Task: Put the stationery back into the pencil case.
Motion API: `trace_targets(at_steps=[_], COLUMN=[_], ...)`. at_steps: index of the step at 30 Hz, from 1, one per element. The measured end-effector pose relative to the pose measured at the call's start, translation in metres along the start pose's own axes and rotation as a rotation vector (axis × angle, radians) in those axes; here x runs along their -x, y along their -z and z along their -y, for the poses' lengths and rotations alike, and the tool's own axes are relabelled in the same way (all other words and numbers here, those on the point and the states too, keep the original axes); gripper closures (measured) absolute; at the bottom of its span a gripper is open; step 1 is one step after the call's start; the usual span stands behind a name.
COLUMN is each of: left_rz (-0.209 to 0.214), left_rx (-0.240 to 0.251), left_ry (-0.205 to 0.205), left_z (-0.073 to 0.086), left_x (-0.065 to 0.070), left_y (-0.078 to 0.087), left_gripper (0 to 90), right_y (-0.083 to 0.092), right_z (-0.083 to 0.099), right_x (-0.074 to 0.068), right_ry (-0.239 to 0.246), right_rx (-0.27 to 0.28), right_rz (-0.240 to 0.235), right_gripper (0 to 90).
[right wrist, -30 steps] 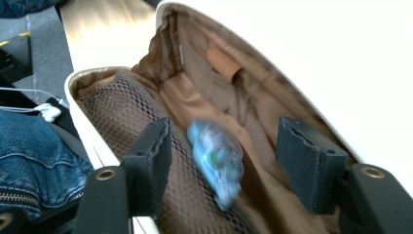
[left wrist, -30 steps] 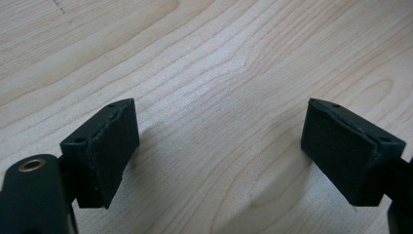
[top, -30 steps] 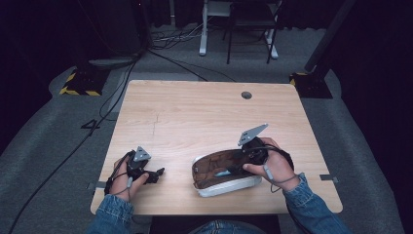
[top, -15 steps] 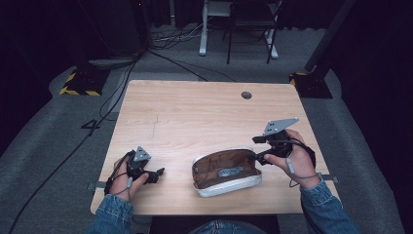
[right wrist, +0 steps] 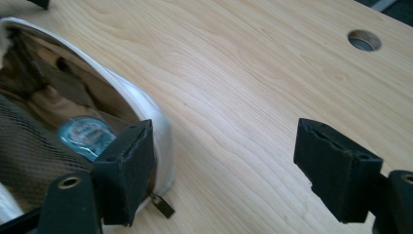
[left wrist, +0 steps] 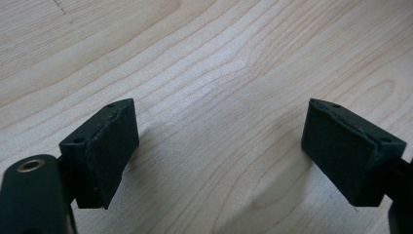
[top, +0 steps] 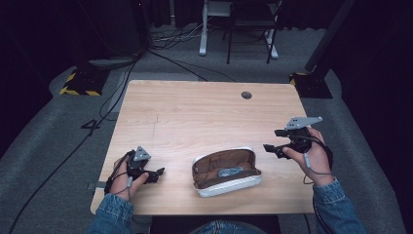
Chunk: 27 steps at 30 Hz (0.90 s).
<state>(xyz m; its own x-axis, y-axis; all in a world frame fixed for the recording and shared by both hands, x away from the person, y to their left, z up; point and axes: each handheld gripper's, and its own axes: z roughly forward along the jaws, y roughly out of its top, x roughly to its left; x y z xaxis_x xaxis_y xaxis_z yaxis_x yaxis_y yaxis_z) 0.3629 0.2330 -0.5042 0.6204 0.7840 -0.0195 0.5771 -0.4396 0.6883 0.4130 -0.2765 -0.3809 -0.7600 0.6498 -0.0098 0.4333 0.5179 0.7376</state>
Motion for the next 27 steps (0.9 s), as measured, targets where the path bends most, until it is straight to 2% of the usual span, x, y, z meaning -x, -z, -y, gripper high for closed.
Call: trace_targets(at_steps=[4,14,27], left_rz=[-0.002,-0.004,-0.004], left_rx=[0.003,0.004,0.003], left_ry=[0.004,0.003,0.003], left_z=[0.000,0.000,0.000], left_x=[0.000,0.000,0.000], left_y=[0.000,0.000,0.000], left_gripper=[13.8,13.8,13.8], right_y=[0.001,-0.001,-0.007], right_z=[0.011,0.036,0.064], right_x=[0.012,0.032,0.044], right_ry=[-0.027,-0.071,-0.109], right_rx=[-0.004,-0.006,-0.007], right_rz=[0.028,0.064,0.092], right_gripper=[21.9,19.9,19.7])
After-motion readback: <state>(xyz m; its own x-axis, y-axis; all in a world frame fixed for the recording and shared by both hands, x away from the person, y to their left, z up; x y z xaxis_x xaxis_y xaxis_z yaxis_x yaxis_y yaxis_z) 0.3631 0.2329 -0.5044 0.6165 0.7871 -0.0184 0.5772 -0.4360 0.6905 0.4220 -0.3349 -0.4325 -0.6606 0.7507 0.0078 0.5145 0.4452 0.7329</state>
